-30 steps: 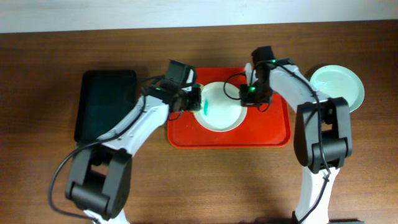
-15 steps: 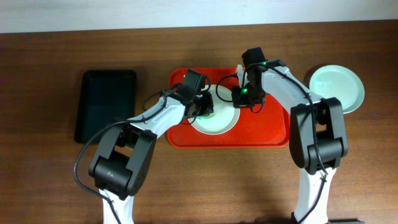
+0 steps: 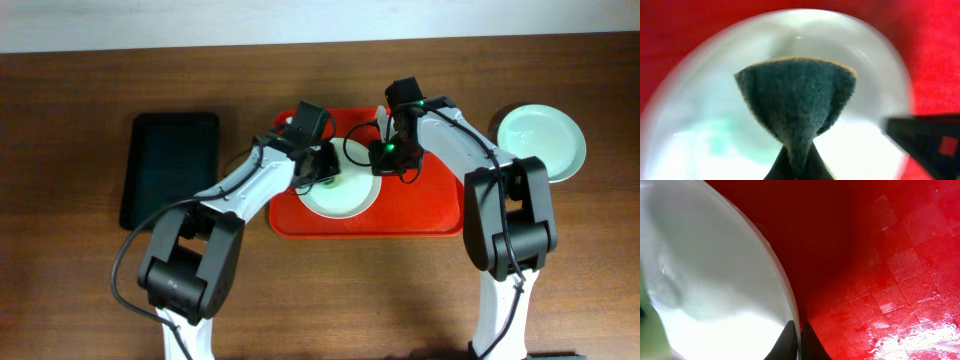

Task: Clean dirty plates on tray and stack at the side
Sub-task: 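Scrub the last plate with the sponge in the left gripper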

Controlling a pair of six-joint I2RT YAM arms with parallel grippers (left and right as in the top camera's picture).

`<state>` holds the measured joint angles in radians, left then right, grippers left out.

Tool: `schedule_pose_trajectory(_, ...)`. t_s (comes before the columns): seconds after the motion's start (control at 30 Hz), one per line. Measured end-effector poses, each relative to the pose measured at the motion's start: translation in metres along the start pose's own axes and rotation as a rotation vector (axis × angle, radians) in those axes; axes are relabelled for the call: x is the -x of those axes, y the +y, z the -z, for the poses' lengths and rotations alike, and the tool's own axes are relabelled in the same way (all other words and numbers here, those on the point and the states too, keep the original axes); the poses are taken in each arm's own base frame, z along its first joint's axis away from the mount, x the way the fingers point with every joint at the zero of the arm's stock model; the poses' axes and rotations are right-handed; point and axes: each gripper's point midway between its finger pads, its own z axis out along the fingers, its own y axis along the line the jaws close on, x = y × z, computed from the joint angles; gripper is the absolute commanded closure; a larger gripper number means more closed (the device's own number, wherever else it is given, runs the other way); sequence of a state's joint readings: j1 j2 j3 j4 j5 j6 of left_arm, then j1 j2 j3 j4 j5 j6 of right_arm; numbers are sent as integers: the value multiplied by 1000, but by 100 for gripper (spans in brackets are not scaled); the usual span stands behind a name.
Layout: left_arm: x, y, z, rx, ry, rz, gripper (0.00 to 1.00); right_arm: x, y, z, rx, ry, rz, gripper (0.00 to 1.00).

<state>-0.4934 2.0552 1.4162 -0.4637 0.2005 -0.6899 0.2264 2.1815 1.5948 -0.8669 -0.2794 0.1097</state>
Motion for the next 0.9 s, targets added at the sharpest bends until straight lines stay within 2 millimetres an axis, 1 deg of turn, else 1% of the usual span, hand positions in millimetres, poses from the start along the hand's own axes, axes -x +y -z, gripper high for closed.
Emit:
schedule_pose_trajectory(0.07, -11, -13, -5, -38, 34, -4, 100, 0, 0, 0, 0, 0, 0, 96)
schedule_pose_trajectory(0.1, -20, -15, -11, -40, 62, -3, 100, 0, 0, 0, 0, 0, 0, 96)
schedule_pose_trajectory(0.13, -32, -10, -19, -14, 101, 3, 100, 0, 0, 0, 0, 0, 0, 96)
schedule_pose_trajectory(0.17, -39, -8, -23, -3, 128, 9, 100, 0, 0, 0, 0, 1, 0, 96)
schedule_pose_trajectory(0.23, -40, 3, -20, 73, 124, 12, 100, -1, 0, 0, 0, 2, 0, 96)
schedule_pose_trajectory(0.37, -24, 45, -3, 344, 1, -24, 100, -1, 0, 0, -1, 3, 0, 96)
schedule_pose_trajectory(0.47, -15, 72, 10, 500, -54, -43, 100, -1, 1, 0, 4, 6, -1, 96)
schedule_pose_trajectory(0.6, -4, 81, 18, 567, -90, -59, 100, -4, 9, -2, 26, 16, 8, 96)
schedule_pose_trajectory(0.63, -2, 82, 19, 571, -93, -58, 100, -4, 10, -2, 29, 17, 9, 96)
schedule_pose_trajectory(0.7, 9, 78, 25, 571, -116, -53, 100, -4, 10, -2, 30, 17, 9, 96)
schedule_pose_trajectory(0.73, 25, 76, 33, 570, -156, -41, 100, -4, 9, -2, 26, 17, 9, 96)
schedule_pose_trajectory(0.83, 48, 82, 48, 557, -201, 7, 100, -4, 8, -2, 23, 18, 8, 96)
schedule_pose_trajectory(0.9, 66, 92, 71, 539, -238, 63, 100, -4, 8, -2, 21, 17, 8, 96)
